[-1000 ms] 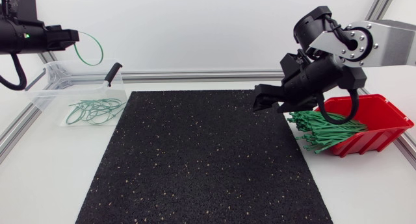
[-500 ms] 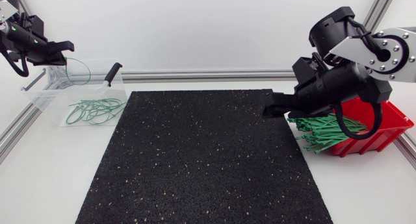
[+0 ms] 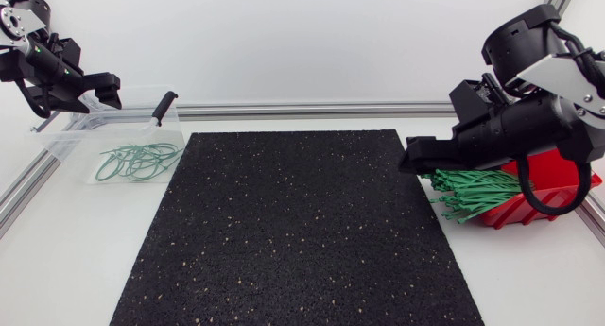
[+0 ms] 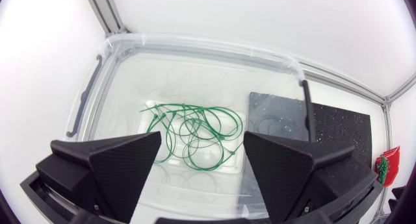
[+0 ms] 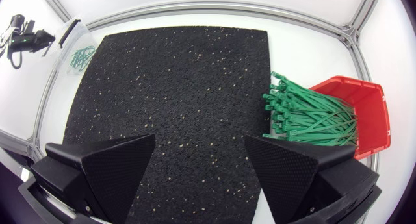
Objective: Take a green cable tie from the red box, thread the tail through the head to close it, then place it in the transparent bin on the left.
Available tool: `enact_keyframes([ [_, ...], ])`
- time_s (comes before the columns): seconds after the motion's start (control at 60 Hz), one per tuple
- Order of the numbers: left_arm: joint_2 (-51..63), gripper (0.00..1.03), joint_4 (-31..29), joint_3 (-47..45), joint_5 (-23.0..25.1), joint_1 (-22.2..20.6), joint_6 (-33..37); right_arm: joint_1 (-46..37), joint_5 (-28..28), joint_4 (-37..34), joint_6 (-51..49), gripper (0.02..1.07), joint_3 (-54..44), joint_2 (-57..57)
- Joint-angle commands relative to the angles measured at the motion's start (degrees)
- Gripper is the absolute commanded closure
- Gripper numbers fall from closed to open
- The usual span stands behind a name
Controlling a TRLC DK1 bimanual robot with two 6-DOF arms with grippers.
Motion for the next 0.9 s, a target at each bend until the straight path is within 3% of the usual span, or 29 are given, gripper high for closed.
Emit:
enact_keyframes([
  [0.0,-8.57,0.04,3.47,-8.58,-0.28,-1.45,-0.41,-3.61,0.22,1.7,-3.44,0.06,-2.41,-1.71],
  [0.083,-14.63,0.04,9.01,-16.31,-0.54,-2.77,-0.32,-6.86,0.13,3.28,-5.46,0.06,-3.64,-3.11],
  [0.3,-26.23,0.04,14.64,-31.43,-1.51,-6.37,-0.23,-14.95,-0.31,8.64,-9.68,0.06,-8.82,-9.71],
  [0.35,-30.27,0.04,18.59,-36.44,-1.59,-7.43,0.12,-16.44,-0.31,10.14,-10.56,0.06,-11.02,-12.61],
  [0.417,-33.79,0.04,23.78,-41.1,-1.86,-7.34,0.47,-17.67,-0.22,11.89,-10.83,0.06,-13.66,-16.03],
  [0.883,-55.15,0.04,40.56,-67.46,-1.86,-8.31,0.12,-21.36,0.4,23.23,-11.27,0.06,-29.39,-36.69],
])
